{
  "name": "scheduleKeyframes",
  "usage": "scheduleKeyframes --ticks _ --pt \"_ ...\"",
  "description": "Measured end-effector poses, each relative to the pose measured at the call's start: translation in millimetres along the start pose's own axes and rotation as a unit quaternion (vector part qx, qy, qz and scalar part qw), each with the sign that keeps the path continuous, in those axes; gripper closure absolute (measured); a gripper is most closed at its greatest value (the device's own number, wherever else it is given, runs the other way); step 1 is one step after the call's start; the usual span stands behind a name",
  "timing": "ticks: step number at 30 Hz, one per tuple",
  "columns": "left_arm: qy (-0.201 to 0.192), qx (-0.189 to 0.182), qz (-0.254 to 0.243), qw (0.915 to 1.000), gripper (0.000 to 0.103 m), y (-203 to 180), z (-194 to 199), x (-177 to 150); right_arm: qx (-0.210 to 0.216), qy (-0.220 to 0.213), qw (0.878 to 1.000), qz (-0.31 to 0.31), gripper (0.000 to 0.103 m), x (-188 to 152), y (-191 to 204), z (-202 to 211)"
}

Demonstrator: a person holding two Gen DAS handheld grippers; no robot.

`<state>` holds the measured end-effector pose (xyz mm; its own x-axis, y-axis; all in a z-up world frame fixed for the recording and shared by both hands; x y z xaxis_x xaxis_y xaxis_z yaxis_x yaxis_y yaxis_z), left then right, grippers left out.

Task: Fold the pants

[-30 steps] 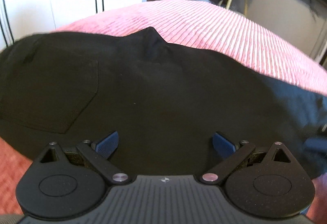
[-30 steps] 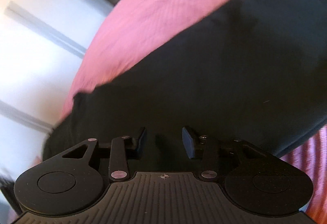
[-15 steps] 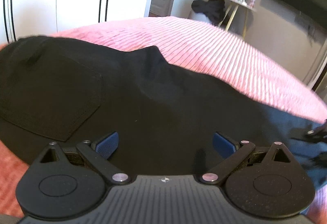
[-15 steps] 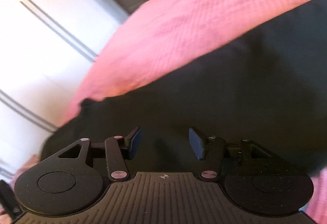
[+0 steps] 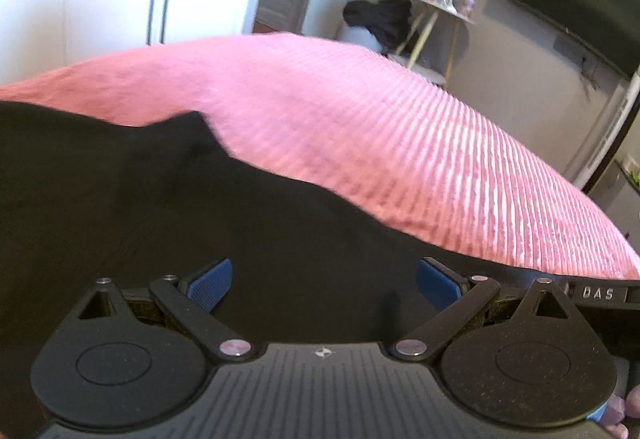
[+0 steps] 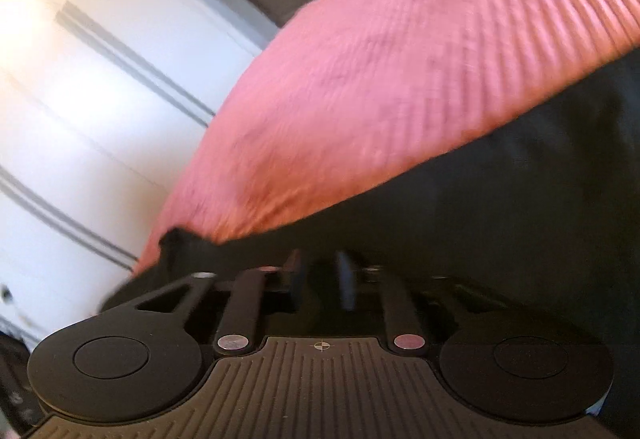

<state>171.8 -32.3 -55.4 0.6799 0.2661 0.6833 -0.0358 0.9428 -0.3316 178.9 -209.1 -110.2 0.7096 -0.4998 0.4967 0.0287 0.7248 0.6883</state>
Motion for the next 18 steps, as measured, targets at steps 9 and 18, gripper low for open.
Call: scheduleKeyframes --ticks 9,18 --pt "-0.034 0.038 -0.102 0.9935 0.004 -15.7 -51.7 -0.5 0.073 -0.035 0.992 -0.1 0.103 22.2 -45.6 11.8" --pt "-0.024 0.067 -0.063 0.9955 0.004 46.2 -14.4 9.2 0.026 -0.084 0.987 -0.133 0.101 41.0 -71.6 46.9"
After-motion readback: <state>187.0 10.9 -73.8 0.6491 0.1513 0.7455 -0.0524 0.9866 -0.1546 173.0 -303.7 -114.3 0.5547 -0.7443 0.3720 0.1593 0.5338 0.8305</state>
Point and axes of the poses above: each gripper's, at about its wrist camera, not at the fingertips, and z roughly against the way its jaws point, y to its left, x to its top, the point moved 7 cm from there along -z, roughly the way its jaws point, and after that the axes turned 7 degrees about z, right-handed, at the moved point
